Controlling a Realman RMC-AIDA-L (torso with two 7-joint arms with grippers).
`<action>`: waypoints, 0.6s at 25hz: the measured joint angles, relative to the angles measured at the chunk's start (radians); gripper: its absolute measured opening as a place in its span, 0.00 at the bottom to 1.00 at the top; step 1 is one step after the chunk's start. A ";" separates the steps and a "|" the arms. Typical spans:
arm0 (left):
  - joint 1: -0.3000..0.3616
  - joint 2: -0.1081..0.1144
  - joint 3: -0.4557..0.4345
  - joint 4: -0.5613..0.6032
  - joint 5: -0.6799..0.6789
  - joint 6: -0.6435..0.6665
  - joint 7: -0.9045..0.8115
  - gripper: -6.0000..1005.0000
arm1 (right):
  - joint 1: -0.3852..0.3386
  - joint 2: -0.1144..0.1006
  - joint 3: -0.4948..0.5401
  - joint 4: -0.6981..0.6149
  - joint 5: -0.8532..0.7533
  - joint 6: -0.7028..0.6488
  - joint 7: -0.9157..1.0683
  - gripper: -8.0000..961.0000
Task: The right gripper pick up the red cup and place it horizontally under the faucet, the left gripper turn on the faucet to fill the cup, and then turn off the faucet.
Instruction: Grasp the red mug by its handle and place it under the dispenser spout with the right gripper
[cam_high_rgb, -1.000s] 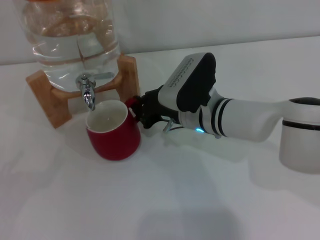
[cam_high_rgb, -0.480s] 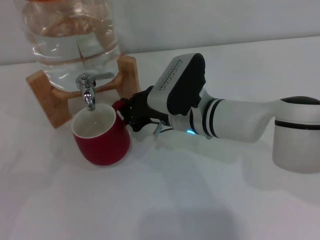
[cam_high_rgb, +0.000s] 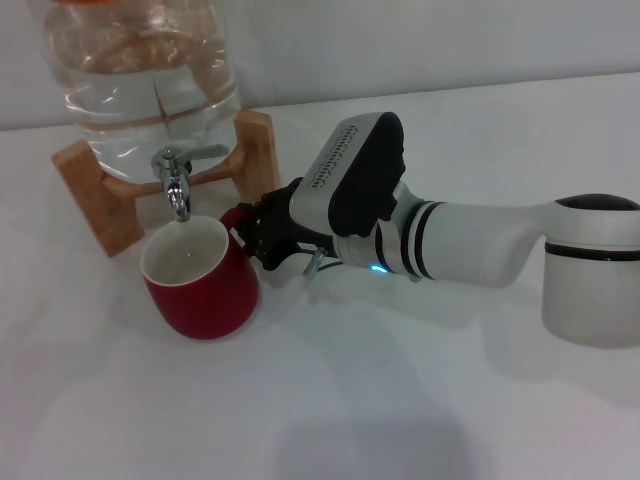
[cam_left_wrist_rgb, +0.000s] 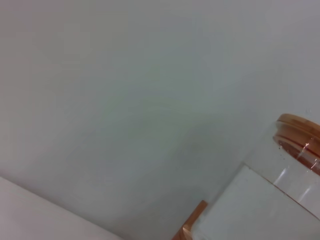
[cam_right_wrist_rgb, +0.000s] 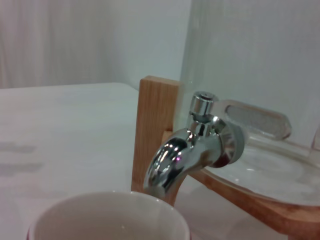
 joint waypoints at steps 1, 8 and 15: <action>0.000 0.000 0.000 0.000 -0.001 0.000 0.000 0.80 | 0.000 0.000 0.000 0.000 0.000 0.001 0.000 0.11; 0.001 0.000 0.000 0.000 -0.002 0.000 0.000 0.80 | 0.000 0.000 0.001 0.000 -0.001 0.001 -0.001 0.11; 0.001 0.000 0.000 0.000 -0.002 0.000 0.000 0.80 | 0.002 0.000 0.006 0.000 0.000 -0.006 -0.001 0.11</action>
